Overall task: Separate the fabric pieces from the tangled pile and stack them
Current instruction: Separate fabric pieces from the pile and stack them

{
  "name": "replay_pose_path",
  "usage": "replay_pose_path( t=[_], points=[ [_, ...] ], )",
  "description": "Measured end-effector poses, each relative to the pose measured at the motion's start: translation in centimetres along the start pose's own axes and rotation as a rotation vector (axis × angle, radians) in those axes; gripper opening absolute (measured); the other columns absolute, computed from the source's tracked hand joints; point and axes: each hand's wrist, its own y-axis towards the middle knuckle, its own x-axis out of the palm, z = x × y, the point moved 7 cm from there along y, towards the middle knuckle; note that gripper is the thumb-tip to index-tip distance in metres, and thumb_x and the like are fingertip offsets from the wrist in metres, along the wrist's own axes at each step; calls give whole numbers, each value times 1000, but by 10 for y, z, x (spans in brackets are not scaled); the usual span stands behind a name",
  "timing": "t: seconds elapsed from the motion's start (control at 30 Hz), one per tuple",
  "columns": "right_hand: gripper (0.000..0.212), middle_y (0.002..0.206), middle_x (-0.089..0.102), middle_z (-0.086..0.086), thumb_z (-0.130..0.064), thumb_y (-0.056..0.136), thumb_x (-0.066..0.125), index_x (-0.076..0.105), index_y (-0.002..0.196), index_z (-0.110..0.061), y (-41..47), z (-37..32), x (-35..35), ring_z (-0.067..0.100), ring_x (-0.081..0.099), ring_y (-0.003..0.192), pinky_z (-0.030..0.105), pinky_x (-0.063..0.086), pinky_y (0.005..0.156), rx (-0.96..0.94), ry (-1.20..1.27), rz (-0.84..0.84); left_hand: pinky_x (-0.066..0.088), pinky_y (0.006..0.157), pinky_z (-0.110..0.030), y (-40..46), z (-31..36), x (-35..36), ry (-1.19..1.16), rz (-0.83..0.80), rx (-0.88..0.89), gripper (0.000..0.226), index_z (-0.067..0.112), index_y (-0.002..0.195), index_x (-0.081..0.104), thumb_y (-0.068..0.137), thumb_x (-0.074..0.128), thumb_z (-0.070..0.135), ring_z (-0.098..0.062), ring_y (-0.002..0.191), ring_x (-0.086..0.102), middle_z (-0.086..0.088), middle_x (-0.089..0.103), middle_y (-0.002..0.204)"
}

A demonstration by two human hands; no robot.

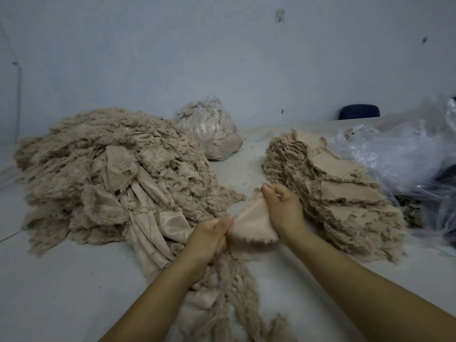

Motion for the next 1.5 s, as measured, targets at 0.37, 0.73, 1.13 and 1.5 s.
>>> replay_pose_path(
  t=[0.37,0.73,1.13,1.5],
  points=[
    [35,66,57,-9,-53,87,59,63,68,-24,-60,-14,40,7,53,63,27,41,62,-122,-317,-460,42,43,-18,1,31,-29,298,-237,140,17,6,82,65,92,57,17,-9,43,50,-1,58,54],
    [23,73,50,-8,-23,95,55,48,74,-21,-87,-2,53,7,47,69,21,35,61,-41,-262,-497,40,66,-7,-2,21,-39,747,-361,223,21,42,81,69,84,53,55,11,73,57,24,67,76],
    [61,80,51,29,-50,81,70,55,90,8,-88,21,56,37,53,70,37,46,70,387,358,-456,25,64,-26,19,27,-56,930,214,211,29,3,96,61,101,39,22,-28,97,57,-17,64,100],
    [14,80,63,1,-4,87,65,63,94,-16,-72,8,22,11,57,67,21,49,61,79,327,-171,36,58,-17,7,14,-31,600,-246,61,39,14,66,54,94,49,41,-7,63,49,11,53,64]
  ],
)
